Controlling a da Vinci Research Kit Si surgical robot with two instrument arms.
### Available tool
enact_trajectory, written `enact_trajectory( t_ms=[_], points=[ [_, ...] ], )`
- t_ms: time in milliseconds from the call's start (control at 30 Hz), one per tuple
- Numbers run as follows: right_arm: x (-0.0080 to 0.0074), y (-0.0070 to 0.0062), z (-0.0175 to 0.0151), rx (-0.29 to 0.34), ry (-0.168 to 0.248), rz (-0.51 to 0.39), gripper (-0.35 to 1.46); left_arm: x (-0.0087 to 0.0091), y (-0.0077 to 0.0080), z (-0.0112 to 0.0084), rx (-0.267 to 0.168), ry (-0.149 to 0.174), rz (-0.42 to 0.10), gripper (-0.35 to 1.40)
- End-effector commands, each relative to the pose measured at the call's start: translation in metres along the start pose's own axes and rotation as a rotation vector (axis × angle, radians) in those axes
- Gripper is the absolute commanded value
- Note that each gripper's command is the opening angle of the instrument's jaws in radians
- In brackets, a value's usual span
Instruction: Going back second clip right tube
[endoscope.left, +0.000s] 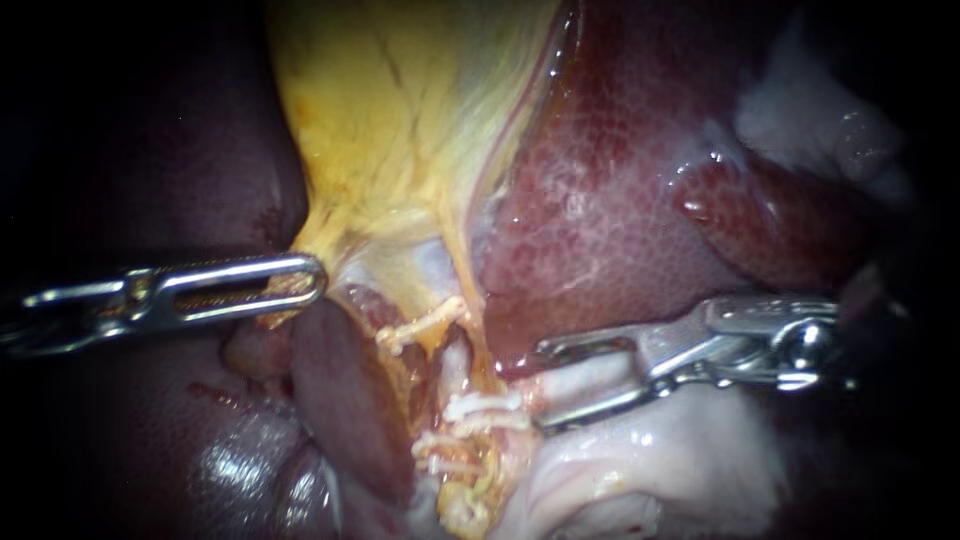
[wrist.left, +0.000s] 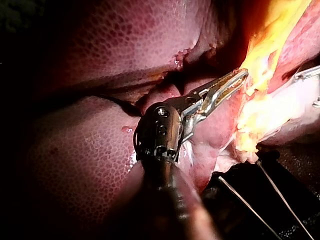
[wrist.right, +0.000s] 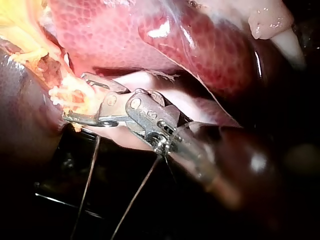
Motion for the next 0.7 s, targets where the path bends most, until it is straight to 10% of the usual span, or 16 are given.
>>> enact_trajectory(
  t_ms=[33, 233, 700],
  points=[
    [0.0011, -0.0005, -0.001, -0.006, 0.019, -0.01, 0.58, 0.0001, 0.0001, 0.0001, 0.0, 0.0, 0.001, -0.35],
    [0.005, -0.0019, -0.0045, -0.027, 0.082, -0.055, 0.58, 0.0004, 0.0001, 0.0004, -0.002, -0.002, 0.002, -0.35],
    [0.0051, -0.002, -0.0047, -0.038, 0.089, -0.055, 0.6, 0.0029, 0.0007, 0.0048, -0.003, 0.002, 0.01, -0.35]
  ],
)
